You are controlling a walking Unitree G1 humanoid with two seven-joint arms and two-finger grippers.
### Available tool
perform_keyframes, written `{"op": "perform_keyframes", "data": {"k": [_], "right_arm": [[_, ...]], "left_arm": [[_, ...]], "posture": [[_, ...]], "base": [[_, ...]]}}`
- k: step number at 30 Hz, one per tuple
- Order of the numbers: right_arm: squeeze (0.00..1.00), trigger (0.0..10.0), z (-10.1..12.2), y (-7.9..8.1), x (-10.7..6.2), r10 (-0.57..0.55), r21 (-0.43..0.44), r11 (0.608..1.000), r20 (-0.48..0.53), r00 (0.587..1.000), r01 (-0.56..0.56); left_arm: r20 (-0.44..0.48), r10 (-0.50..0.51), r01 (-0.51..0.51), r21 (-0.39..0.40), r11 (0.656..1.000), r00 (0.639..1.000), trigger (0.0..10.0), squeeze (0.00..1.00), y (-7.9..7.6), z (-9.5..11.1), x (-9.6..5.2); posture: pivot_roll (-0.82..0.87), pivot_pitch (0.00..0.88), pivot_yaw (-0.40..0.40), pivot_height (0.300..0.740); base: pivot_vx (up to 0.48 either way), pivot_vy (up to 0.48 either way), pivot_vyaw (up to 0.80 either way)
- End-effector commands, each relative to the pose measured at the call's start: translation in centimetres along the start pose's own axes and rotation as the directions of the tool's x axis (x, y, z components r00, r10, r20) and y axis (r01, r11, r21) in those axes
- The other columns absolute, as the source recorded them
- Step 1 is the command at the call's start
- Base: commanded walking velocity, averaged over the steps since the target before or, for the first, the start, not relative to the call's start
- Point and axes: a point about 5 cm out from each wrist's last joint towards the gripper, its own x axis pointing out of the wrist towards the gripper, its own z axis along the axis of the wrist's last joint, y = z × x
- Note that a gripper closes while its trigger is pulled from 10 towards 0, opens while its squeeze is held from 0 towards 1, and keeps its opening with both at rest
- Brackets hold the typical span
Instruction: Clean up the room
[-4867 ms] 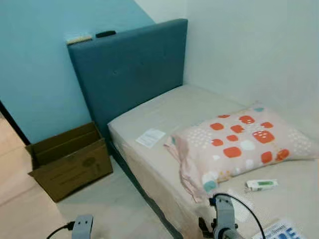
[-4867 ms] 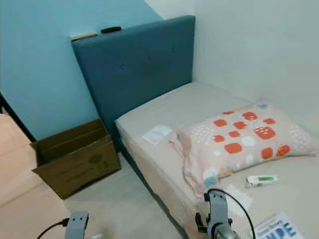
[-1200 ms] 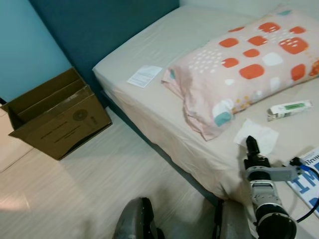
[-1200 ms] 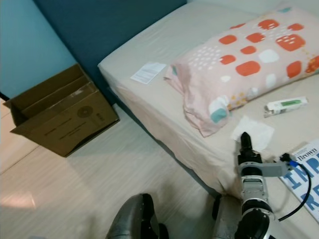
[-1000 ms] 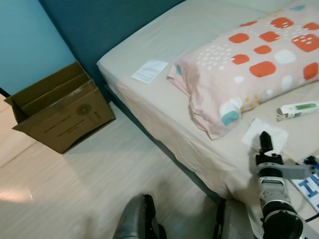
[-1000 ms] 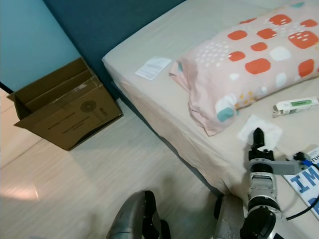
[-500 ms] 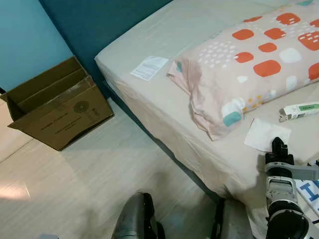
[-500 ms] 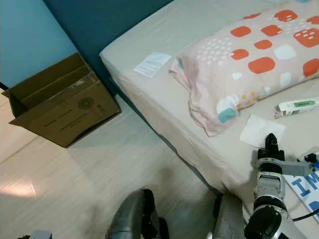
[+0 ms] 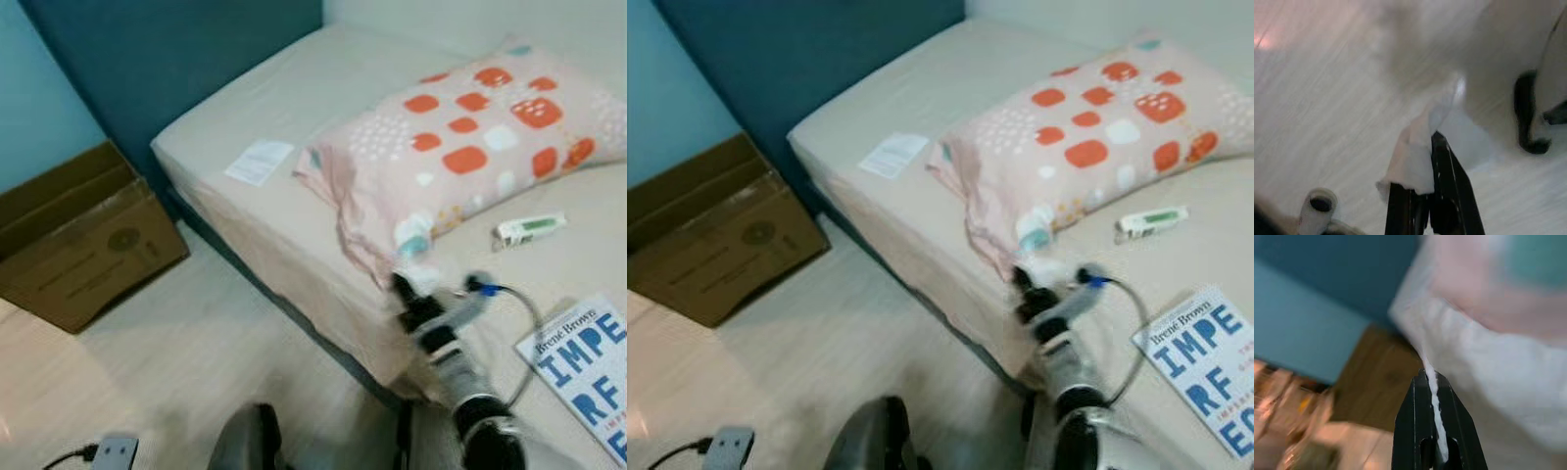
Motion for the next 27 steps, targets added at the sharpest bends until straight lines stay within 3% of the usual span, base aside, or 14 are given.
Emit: {"op": "perform_keyframes", "data": {"k": [1, 3, 8, 11, 13, 16, 20, 22, 23, 26, 27], "right_arm": [[0.0, 0.0, -2.9, 0.9, -0.4, 0.069, 0.036, 0.997, -0.103, 0.992, -0.066], [0.0, 0.0, -6.7, 2.5, -0.8, 0.153, 0.082, 0.987, -0.241, 0.958, -0.138], [0.0, 0.0, -8.9, 3.4, -1.3, 0.18, 0.095, 0.983, -0.34, 0.923, -0.157], [0.0, 0.0, -9.7, 3.4, -1.5, 0.147, 0.06, 0.989, -0.401, 0.904, -0.135], [0.0, 0.0, -9.9, 3.0, -1.8, 0.107, 0.034, 0.994, -0.43, 0.897, -0.103], [0.0, 0.0, -10.4, 1.2, -3.5, -0.072, -0.026, 0.997, -0.485, 0.871, 0.068], [0.0, 0.0, -11.0, 0.2, -4.9, -0.151, -0.065, 0.988, -0.527, 0.836, 0.137], [0.0, 0.0, -11.8, -0.9, -7.0, -0.25, -0.122, 0.968, -0.572, 0.781, 0.221], [0.0, 0.0, -11.8, -0.9, -7.0, -0.25, -0.122, 0.968, -0.572, 0.781, 0.221], [0.0, 0.0, -12.7, -2.4, -10.3, -0.404, -0.216, 0.913, -0.606, 0.686, 0.347], [0.0, 0.0, -12.7, -2.4, -10.3, -0.404, -0.216, 0.913, -0.606, 0.686, 0.347]], "left_arm": [[-0.013, 0.067, -0.067, -0.055, 0.996, 0.998, 10.0, 0.0, 1.0, -0.1, -0.1], [0.066, 0.158, -0.151, -0.101, 0.983, 0.985, 10.0, 0.0, 1.9, 2.7, 0.3], [0.125, 0.216, -0.196, -0.158, 0.968, 0.968, 10.0, 0.0, 2.4, 5.0, 0.6], [0.13, 0.176, -0.154, -0.165, 0.974, 0.976, 10.0, 0.0, 1.7, 5.4, 0.8], [0.122, 0.156, -0.135, -0.17, 0.976, 0.98, 10.0, 0.0, 1.2, 5.3, 0.9], [0.066, 0.09, -0.079, -0.154, 0.985, 0.994, 10.0, 0.0, -0.7, 4.0, 1.1], [0.024, 0.067, -0.064, -0.115, 0.991, 0.997, 10.0, 0.0, -1.6, 2.9, 1.1], [-0.039, 0.065, -0.069, -0.098, 0.993, 0.997, 10.0, 0.0, -2.2, 0.9, 0.8], [-0.039, 0.065, -0.069, -0.098, 0.993, 0.997, 10.0, 0.0, -2.2, 0.9, 0.8], [-0.098, 0.072, -0.083, -0.121, 0.989, 0.993, 10.0, 0.0, -2.5, -1.1, 0.4], [-0.098, 0.072, -0.083, -0.121, 0.989, 0.993, 10.0, 0.0, -2.5, -1.1, 0.4]], "posture": [[0.03, 0.111, 0.042, 0.624], [0.03, 0.082, 0.029, 0.634], [0.03, 0.053, 0.018, 0.649], [0.02, 0.023, 0.012, 0.658], [0.01, 0.011, 0.012, 0.663], [0.01, 0.0, 0.008, 0.678], [0.01, 0.0, 0.007, 0.688], [0.01, 0.0, 0.001, 0.697], [0.01, 0.0, 0.001, 0.697], [0.01, 0.0, 0.003, 0.712], [0.01, 0.0, 0.003, 0.712]], "base": [[0.0, 0.0, 0.0], [0.0, 0.0, 0.0], [0.0, 0.0, 0.0], [0.0, 0.0, 0.0], [0.0, 0.0, 0.0], [0.0, 0.0, 0.0], [0.0, 0.0, 0.0], [0.0, 0.0, 0.0], [0.0, 0.0, 0.0], [0.0, 0.0, 0.0], [0.0, 0.0, 0.0]]}}
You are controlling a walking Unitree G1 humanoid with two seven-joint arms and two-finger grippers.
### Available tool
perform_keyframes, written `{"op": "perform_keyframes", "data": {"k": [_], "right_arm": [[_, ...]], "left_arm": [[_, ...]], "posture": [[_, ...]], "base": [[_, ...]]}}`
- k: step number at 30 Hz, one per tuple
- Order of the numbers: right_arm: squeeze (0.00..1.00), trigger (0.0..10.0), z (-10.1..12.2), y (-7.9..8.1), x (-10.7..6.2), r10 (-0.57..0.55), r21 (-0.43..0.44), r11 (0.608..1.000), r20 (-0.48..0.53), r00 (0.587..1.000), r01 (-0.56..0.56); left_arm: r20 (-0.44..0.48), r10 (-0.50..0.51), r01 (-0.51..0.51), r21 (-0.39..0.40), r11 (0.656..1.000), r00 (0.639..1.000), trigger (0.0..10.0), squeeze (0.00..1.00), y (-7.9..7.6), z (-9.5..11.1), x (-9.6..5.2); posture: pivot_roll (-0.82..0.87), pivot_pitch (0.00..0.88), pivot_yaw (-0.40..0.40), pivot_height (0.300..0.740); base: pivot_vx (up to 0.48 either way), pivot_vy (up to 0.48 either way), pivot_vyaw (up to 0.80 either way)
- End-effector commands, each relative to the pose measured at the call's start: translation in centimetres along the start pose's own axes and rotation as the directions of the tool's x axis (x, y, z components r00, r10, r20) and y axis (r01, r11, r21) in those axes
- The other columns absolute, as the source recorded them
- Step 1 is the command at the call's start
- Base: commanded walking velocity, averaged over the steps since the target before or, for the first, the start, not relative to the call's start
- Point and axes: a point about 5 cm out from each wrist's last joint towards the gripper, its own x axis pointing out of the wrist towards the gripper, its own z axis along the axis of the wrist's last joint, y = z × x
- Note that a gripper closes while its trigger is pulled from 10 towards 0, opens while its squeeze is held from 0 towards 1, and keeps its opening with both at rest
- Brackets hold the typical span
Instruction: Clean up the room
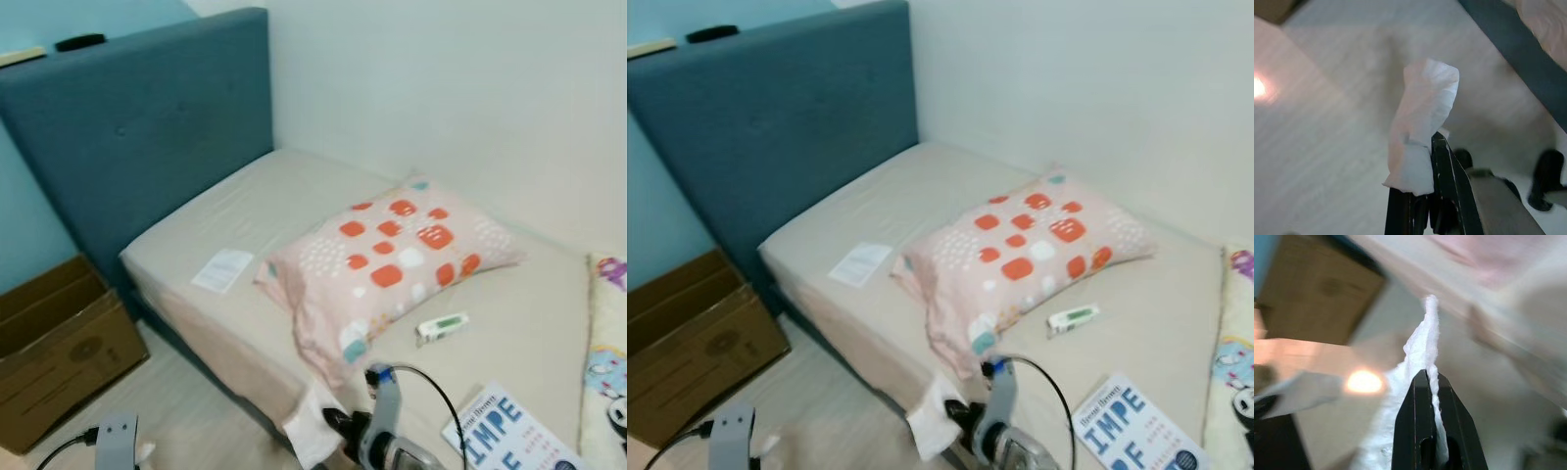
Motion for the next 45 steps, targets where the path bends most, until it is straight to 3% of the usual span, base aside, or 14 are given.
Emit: {"op": "perform_keyframes", "data": {"k": [1, 2, 7, 9, 11, 12, 13, 14, 15, 18, 24, 33, 39, 45], "right_arm": [[0.0, 0.0, -0.8, 0.2, 0.1, -0.017, -0.011, 1.0, -0.04, 0.999, 0.017], [0.0, 10.0, -1.3, -0.3, -0.2, -0.051, -0.016, 0.999, -0.055, 0.997, 0.05], [0.0, 10.0, -3.4, -1.6, -1.3, -0.142, -0.129, 0.984, -0.155, 0.978, 0.123], [0.0, 10.0, -4.1, -2.1, -1.7, -0.182, -0.226, 0.965, -0.21, 0.961, 0.133], [0.0, 10.0, -4.3, -2.3, -1.9, -0.192, -0.247, 0.96, -0.222, 0.956, 0.136], [0.0, 10.0, -4.4, -2.4, -2.0, -0.202, -0.275, 0.952, -0.235, 0.951, 0.135], [0.0, 10.0, -4.4, -2.4, -2.0, -0.202, -0.275, 0.952, -0.235, 0.951, 0.135], [0.0, 10.0, -4.2, -2.6, -2.0, -0.219, -0.344, 0.931, -0.252, 0.943, 0.124], [0.0, 10.0, -4.1, -2.7, -2.0, -0.228, -0.376, 0.919, -0.256, 0.94, 0.12], [0.0, 10.0, -3.9, -2.8, -2.0, -0.237, -0.403, 0.907, -0.255, 0.938, 0.119], [0.0, 10.0, -3.8, -2.8, -2.0, -0.244, -0.415, 0.901, -0.25, 0.937, 0.124], [0.0, 10.0, -4.1, -2.8, -2.1, -0.26, -0.452, 0.884, -0.257, 0.931, 0.122], [0.0, 10.0, -4.1, -2.6, -1.9, -0.26, -0.446, 0.886, -0.248, 0.933, 0.128], [0.0, 10.0, -3.6, -2.7, -1.8, -0.295, -0.415, 0.888, -0.184, 0.938, 0.198]], "left_arm": [[-0.043, 0.015, -0.015, -0.001, 1.0, 0.999, 10.0, 0.0, 0.3, -1.1, -0.2], [-0.049, 0.017, -0.017, -0.011, 1.0, 0.999, 10.0, 0.0, 0.3, -1.3, -0.2], [-0.017, 0.002, -0.004, -0.107, 0.994, 1.0, 10.0, 0.0, -0.2, -0.5, -0.1], [0.044, -0.059, 0.064, -0.133, 0.989, 0.997, 10.0, 0.0, -1.8, 1.4, 0.3], [0.064, -0.082, 0.09, -0.134, 0.987, 0.995, 10.0, 0.0, -2.4, 2.1, 0.4], [0.086, -0.132, 0.141, -0.103, 0.985, 0.987, 10.0, 0.0, -3.8, 2.9, 0.4], [0.086, -0.132, 0.141, -0.103, 0.985, 0.987, 10.0, 0.0, -3.8, 2.9, 0.4], [0.1, -0.219, 0.217, 0.034, 0.976, 0.971, 10.0, 0.0, -6.4, 3.8, 0.3], [0.086, -0.254, 0.247, 0.085, 0.965, 0.963, 10.0, 0.0, -7.5, 3.6, 0.2], [0.053, -0.294, 0.285, 0.128, 0.95, 0.954, 10.0, 0.0, -8.6, 2.7, -0.1], [0.046, -0.301, 0.293, 0.122, 0.948, 0.953, 10.0, 0.0, -8.6, 2.3, -0.1], [0.022, -0.176, 0.176, 0.019, 0.984, 0.984, 10.0, 0.0, -5.1, 1.0, 0.1], [-0.02, -0.127, 0.127, -0.016, 0.992, 0.992, 10.0, 0.0, -3.8, -0.4, 0.0], [-0.002, -0.142, 0.142, -0.038, 0.989, 0.99, 10.0, 0.0, -3.7, -0.1, 0.0]], "posture": [[0.01, 0.0, 0.003, 0.712], [0.01, 0.0, 0.003, 0.712], [0.01, 0.0, -0.009, 0.712], [0.01, 0.0, -0.038, 0.712], [0.01, 0.0, -0.038, 0.712], [0.02, 0.0, -0.051, 0.712], [0.02, 0.0, -0.051, 0.712], [0.02, 0.0, -0.058, 0.712], [0.02, 0.0, -0.058, 0.712], [0.01, 0.0, -0.053, 0.712], [0.01, 0.0, -0.046, 0.712], [0.03, 0.0, -0.042, 0.712], [0.04, 0.0, -0.036, 0.712], [0.04, 0.0, -0.036, 0.712]], "base": [[0.0, 0.0, 0.0], [0.0, 0.0, 0.0], [0.0, 0.0, 0.32], [0.0, 0.0, 0.78], [0.0, 0.0, 0.78], [0.0, 0.0, 0.78], [0.0, 0.0, 0.78], [0.0, 0.0, 0.77], [0.0, 0.0, 0.77], [0.0, 0.0, 0.77], [0.0, 0.0, 0.77], [0.0, 0.0, 0.77], [0.0, 0.0, 0.77], [0.0, 0.0, 0.52]]}}
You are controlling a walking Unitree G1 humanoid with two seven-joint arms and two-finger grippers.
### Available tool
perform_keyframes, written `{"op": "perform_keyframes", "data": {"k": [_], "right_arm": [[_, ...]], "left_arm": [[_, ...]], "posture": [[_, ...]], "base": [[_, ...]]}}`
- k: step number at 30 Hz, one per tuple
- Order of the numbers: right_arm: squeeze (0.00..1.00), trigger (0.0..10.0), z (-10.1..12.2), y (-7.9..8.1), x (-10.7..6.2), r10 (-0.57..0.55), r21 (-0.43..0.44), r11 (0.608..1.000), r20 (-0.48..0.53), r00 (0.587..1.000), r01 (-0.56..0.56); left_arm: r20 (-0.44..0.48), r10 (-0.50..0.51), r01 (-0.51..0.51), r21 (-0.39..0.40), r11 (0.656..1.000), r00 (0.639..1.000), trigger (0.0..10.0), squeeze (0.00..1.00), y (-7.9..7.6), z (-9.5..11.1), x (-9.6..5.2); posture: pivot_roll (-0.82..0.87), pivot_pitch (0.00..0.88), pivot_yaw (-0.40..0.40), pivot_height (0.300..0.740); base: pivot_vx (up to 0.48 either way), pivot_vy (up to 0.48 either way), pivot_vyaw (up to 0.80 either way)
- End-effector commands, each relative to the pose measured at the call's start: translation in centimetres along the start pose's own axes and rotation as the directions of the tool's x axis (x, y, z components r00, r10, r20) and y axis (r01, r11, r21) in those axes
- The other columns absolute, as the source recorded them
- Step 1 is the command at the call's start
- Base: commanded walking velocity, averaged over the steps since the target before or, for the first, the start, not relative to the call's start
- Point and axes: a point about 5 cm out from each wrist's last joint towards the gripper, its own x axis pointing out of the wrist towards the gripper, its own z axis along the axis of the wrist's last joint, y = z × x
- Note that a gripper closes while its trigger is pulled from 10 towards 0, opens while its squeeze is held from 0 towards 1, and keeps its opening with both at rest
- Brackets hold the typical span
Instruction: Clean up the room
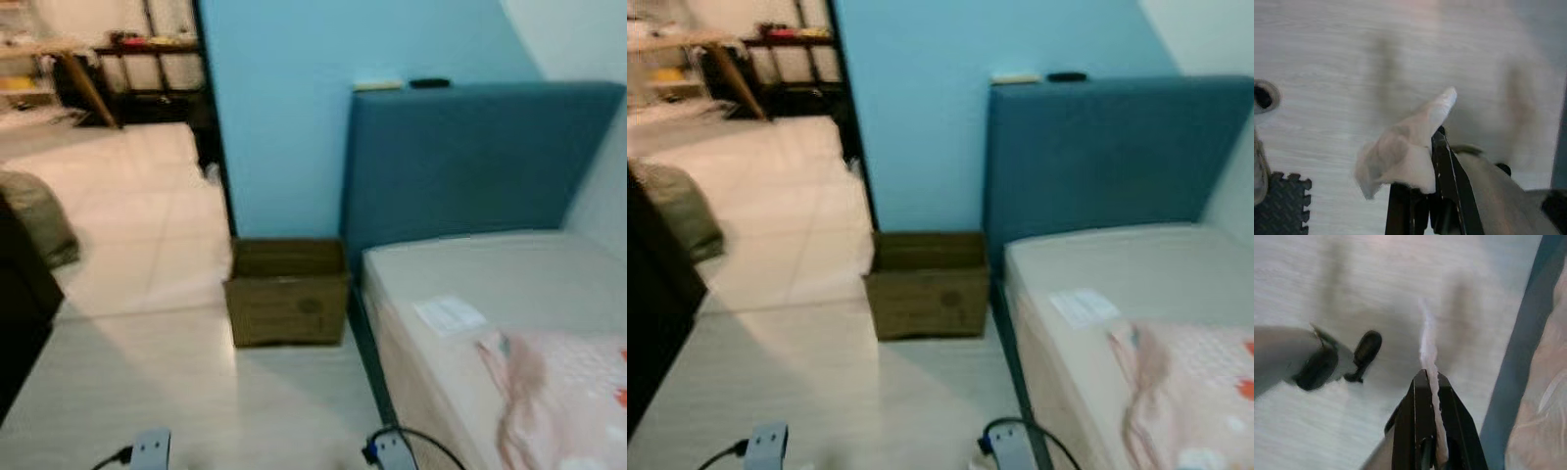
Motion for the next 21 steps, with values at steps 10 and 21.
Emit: {"op": "perform_keyframes", "data": {"k": [10, 21], "right_arm": [[0.0, 10.0, 0.9, -0.2, 0.1, -0.025, 0.07, 0.997, 0.05, 0.998, 0.021], [0.0, 10.0, 0.4, -0.3, 0.0, -0.02, 0.063, 0.998, 0.036, 0.999, 0.018]], "left_arm": [[0.073, -0.045, 0.047, -0.022, 0.999, 0.996, 10.0, 0.0, -1.0, 2.2, 0.4], [0.07, -0.061, 0.062, -0.018, 0.998, 0.996, 10.0, 0.0, -1.4, 2.2, 0.4]], "posture": [[0.03, 0.0, -0.032, 0.712], [0.02, 0.0, -0.025, 0.712]], "base": [[0.405, 0.0, 0.0], [0.48, 0.0, 0.46]]}}
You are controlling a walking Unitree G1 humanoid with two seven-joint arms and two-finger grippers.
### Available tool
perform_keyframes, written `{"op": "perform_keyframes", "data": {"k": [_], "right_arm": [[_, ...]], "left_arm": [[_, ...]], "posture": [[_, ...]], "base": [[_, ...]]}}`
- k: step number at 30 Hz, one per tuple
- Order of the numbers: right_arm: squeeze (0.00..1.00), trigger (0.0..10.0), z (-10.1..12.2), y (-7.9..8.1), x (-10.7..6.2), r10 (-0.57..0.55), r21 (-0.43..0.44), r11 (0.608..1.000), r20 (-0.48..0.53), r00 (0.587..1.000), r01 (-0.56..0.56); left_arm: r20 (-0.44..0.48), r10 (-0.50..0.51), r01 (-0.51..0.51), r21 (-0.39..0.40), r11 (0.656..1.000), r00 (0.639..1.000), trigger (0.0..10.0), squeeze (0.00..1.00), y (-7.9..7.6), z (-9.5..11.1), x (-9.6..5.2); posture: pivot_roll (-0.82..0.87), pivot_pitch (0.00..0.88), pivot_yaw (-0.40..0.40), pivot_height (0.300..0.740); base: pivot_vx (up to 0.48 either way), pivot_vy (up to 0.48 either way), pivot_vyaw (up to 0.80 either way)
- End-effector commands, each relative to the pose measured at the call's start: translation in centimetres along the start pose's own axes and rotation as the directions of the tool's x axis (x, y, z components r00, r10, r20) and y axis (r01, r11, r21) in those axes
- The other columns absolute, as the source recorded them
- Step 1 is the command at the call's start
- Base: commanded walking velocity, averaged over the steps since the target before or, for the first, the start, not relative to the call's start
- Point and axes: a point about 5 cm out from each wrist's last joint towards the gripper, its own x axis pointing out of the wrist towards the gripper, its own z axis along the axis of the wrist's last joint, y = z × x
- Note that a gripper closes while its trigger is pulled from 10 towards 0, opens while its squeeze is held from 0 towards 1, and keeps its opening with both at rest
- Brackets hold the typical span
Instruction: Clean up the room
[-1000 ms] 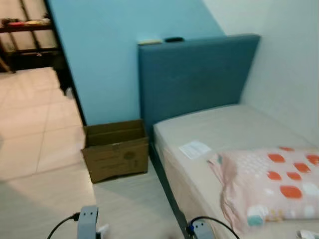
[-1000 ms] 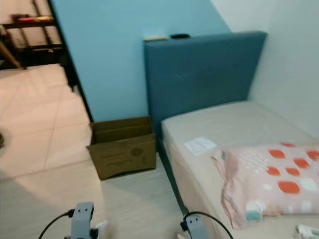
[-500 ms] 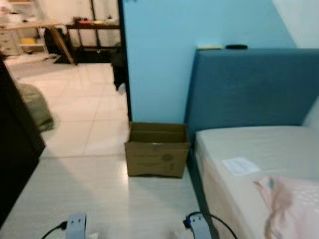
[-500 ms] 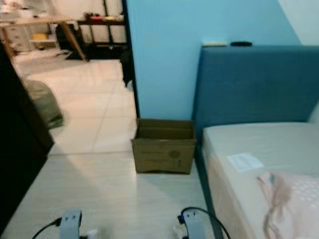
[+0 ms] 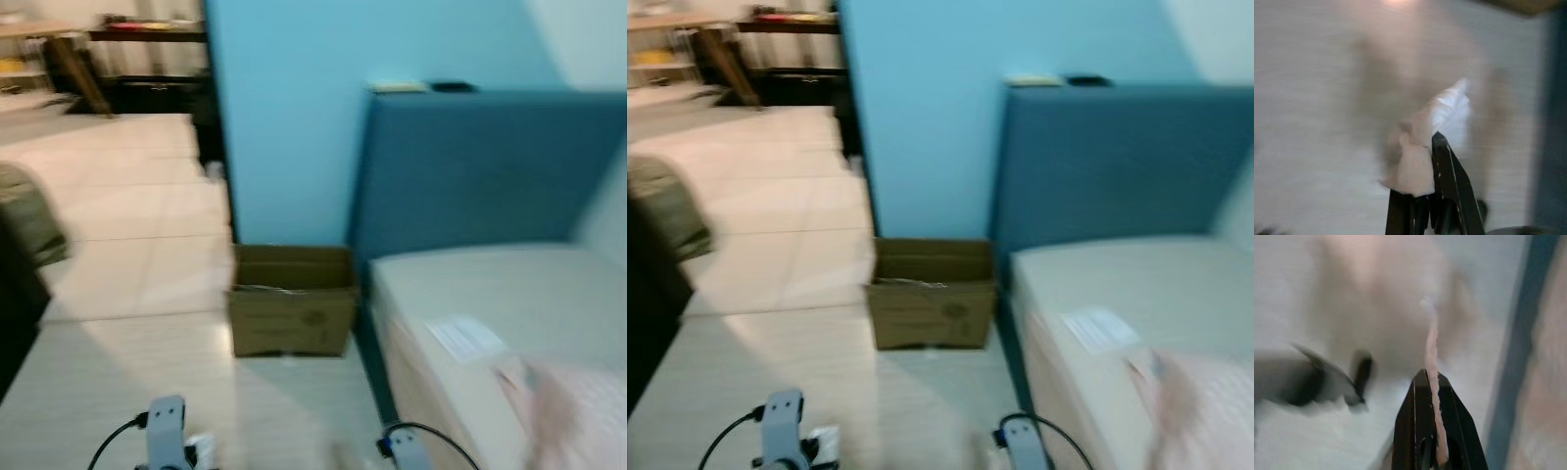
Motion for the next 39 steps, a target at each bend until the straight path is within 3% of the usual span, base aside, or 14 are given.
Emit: {"op": "perform_keyframes", "data": {"k": [1, 12, 22, 27, 29, 32, 33, 35, 39], "right_arm": [[0.0, 10.0, -1.3, -0.6, -0.4, -0.023, 0.017, 1.0, -0.032, 0.999, 0.024], [0.0, 10.0, -1.7, -1.4, -0.6, -0.116, 0.058, 0.991, -0.061, 0.991, 0.12], [0.0, 10.0, -1.0, -1.7, -0.5, -0.135, 0.08, 0.987, -0.035, 0.99, 0.137], [0.0, 10.0, -0.1, -1.7, -0.4, -0.139, 0.084, 0.987, 0.001, 0.99, 0.139], [0.0, 10.0, 0.5, -1.8, -0.3, -0.138, 0.097, 0.986, 0.024, 0.99, 0.135], [0.0, 10.0, 4.4, -2.0, -0.1, -0.118, 0.231, 0.97, 0.174, 0.978, 0.076], [0.0, 10.0, 4.4, -2.0, -0.1, -0.118, 0.231, 0.97, 0.174, 0.978, 0.076], [0.0, 10.0, 6.6, -2.7, -0.2, -0.133, 0.298, 0.953, 0.249, 0.959, 0.055], [0.0, 10.0, 8.5, -4.1, -0.7, -0.191, 0.308, 0.946, 0.285, 0.939, 0.099]], "left_arm": [[0.031, -0.031, 0.031, 0.008, 0.999, 0.999, 10.0, 0.0, -1.1, 1.2, 0.3], [0.022, -0.044, 0.043, 0.02, 0.999, 0.999, 10.0, 0.0, -1.1, 0.9, 0.3], [0.02, -0.057, 0.056, 0.028, 0.998, 0.998, 10.0, 0.0, -1.2, 0.8, 0.3], [0.027, -0.063, 0.063, 0.022, 0.998, 0.998, 10.0, 0.0, -1.4, 0.9, 0.3], [0.029, -0.062, 0.062, 0.021, 0.998, 0.998, 10.0, 0.0, -1.4, 1.0, 0.3], [0.034, -0.063, 0.063, 0.025, 0.998, 0.997, 10.0, 0.0, -1.5, 1.1, 0.3], [0.034, -0.063, 0.063, 0.025, 0.998, 0.997, 10.0, 0.0, -1.5, 1.1, 0.3], [0.035, -0.066, 0.065, 0.03, 0.997, 0.997, 10.0, 0.0, -1.5, 1.0, 0.3], [0.033, -0.067, 0.066, 0.033, 0.997, 0.997, 10.0, 0.0, -1.4, 0.9, 0.3]], "posture": [[0.02, 0.0, -0.025, 0.712], [0.02, 0.0, -0.019, 0.712], [0.02, 0.0, -0.02, 0.712], [0.02, 0.0, -0.026, 0.712], [0.02, 0.0, -0.03, 0.712], [0.03, 0.0, -0.031, 0.712], [0.03, 0.0, -0.031, 0.712], [0.02, 0.0, -0.028, 0.712], [0.03, 0.0, -0.029, 0.712]], "base": [[0.48, 0.0, 0.78], [0.48, 0.0, 0.0], [0.48, 0.0, -0.78], [0.288, 0.0, 0.0], [0.0, 0.0, 0.0], [0.0, 0.0, 0.0], [0.0, 0.0, 0.0], [0.0, 0.0, 0.0], [0.0, 0.0, 0.0]]}}
